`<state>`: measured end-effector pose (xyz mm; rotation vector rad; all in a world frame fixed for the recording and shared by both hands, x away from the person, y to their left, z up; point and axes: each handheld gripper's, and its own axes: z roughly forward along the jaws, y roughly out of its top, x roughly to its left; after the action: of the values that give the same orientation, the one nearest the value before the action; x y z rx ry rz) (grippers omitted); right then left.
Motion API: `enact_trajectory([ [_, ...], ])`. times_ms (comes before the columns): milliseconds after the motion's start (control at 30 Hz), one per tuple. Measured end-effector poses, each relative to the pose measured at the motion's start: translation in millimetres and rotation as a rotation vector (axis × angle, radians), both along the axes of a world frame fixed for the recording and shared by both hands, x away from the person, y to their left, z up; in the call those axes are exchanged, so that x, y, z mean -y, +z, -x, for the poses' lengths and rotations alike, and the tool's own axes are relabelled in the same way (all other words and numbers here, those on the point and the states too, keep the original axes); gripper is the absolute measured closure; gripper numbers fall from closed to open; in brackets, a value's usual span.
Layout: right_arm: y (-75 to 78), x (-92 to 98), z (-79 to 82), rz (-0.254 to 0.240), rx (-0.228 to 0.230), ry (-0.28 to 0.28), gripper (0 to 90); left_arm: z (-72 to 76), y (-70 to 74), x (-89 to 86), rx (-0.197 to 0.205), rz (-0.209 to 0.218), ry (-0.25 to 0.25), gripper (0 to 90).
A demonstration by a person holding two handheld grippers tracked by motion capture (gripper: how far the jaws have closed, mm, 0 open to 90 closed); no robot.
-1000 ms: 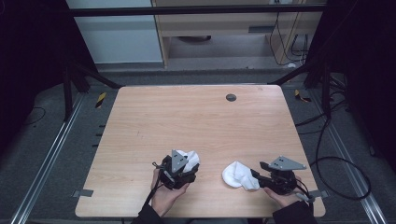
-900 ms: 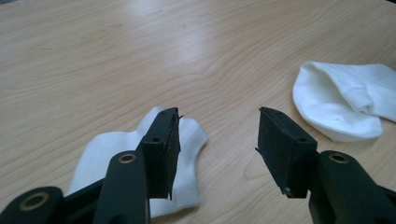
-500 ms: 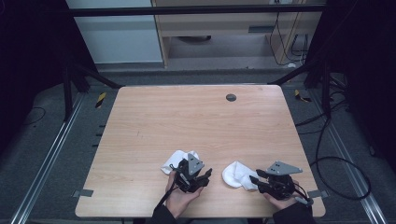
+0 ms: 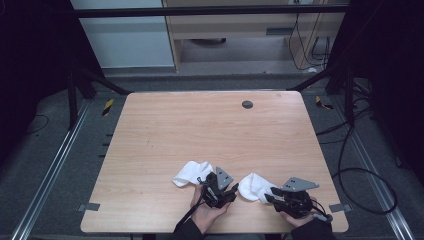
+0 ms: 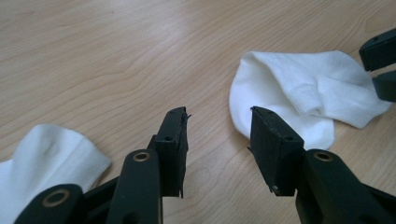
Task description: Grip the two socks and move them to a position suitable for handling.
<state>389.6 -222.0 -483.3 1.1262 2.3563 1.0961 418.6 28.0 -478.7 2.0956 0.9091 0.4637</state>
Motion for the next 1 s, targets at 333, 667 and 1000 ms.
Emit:
enact_trajectory([
  [333,-4.2,-2.9,-1.1,0.013,-0.042,0.024,66.1,-4.8,-8.8,14.8,-0.033,-0.017,-0.005,55.2],
  [667,-9.0,-7.5,-3.2,0.032,-0.086,0.049,70.6,-9.1,-17.7,22.5,-0.075,-0.038,-0.006,60.8],
  [1000,-7.4,-8.5,-4.1,0.021,-0.094,0.057,82.2,-9.9,-19.9,23.7,-0.112,-0.033,-0.016,78.8],
])
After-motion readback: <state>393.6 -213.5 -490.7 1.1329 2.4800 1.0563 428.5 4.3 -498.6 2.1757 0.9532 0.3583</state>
